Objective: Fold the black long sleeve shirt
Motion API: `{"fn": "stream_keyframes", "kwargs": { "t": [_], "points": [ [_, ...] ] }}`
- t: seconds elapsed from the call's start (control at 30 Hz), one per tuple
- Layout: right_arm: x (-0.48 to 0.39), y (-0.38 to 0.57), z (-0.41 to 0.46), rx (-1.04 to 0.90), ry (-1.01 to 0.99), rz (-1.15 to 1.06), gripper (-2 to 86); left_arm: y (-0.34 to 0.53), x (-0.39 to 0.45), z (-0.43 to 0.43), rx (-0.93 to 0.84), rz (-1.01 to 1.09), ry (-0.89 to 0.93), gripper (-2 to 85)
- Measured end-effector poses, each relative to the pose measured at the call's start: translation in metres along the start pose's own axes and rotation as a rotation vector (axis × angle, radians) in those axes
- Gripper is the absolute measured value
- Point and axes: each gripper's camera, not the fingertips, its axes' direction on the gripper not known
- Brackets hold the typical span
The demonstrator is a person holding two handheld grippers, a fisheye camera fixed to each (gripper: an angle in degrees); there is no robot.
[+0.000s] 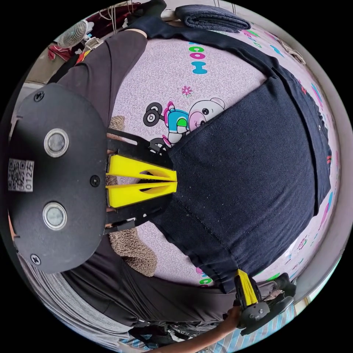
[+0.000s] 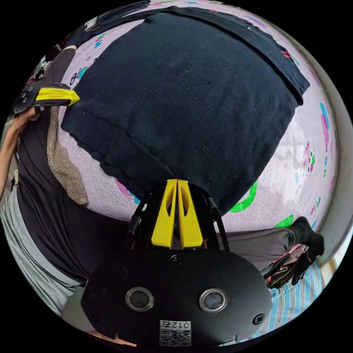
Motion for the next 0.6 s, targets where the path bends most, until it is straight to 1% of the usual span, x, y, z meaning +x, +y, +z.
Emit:
{"fn": "stream_keyframes", "kwargs": {
  "t": [0.1, 0.17, 0.23, 0.27, 0.33, 0.4, 0.43, 0.47, 0.5, 0.57, 0.6],
  "points": [
    [-0.017, 0.001, 0.042, -0.028, 0.006, -0.009, -0.8, 0.009, -0.013, -0.004, 0.008, -0.004, 0.057, 0.8],
    [-0.029, -0.002, 0.066, -0.04, 0.017, -0.012, -0.8, 0.022, -0.026, -0.017, 0.084, -0.038, 0.098, 0.8],
    [-0.042, -0.008, 0.09, -0.067, 0.035, -0.012, -0.8, 0.051, -0.057, -0.045, 0.25, -0.14, 0.171, 0.8],
    [-0.055, -0.011, 0.101, -0.051, 0.065, -0.026, -0.8, 0.06, -0.066, -0.053, 0.295, -0.168, 0.186, 0.8],
    [-0.08, -0.018, 0.105, 0.037, 0.082, -0.053, -0.8, 0.1, -0.102, -0.082, 0.456, -0.282, 0.222, 0.8],
    [-0.117, -0.042, 0.101, 0.179, 0.051, -0.1, -0.8, 0.133, -0.127, -0.101, 0.555, -0.366, 0.22, 0.9],
    [-0.126, -0.05, 0.1, 0.214, 0.054, -0.106, -0.8, 0.155, -0.143, -0.111, 0.612, -0.424, 0.214, 1.0],
    [-0.145, -0.069, 0.098, 0.281, 0.054, -0.12, -0.8, 0.165, -0.152, -0.115, 0.637, -0.452, 0.212, 1.0],
    [-0.165, -0.09, 0.097, 0.346, 0.041, -0.141, -0.8, 0.187, -0.169, -0.124, 0.689, -0.519, 0.207, 1.1],
    [-0.197, -0.128, 0.099, 0.413, 0.014, -0.163, -0.8, 0.225, -0.198, -0.137, 0.8, -0.65, 0.186, 1.5],
    [-0.22, -0.155, 0.104, 0.442, -0.005, -0.184, -0.8, 0.252, -0.221, -0.142, 0.863, -0.777, 0.17, 1.8]
  ]
}}
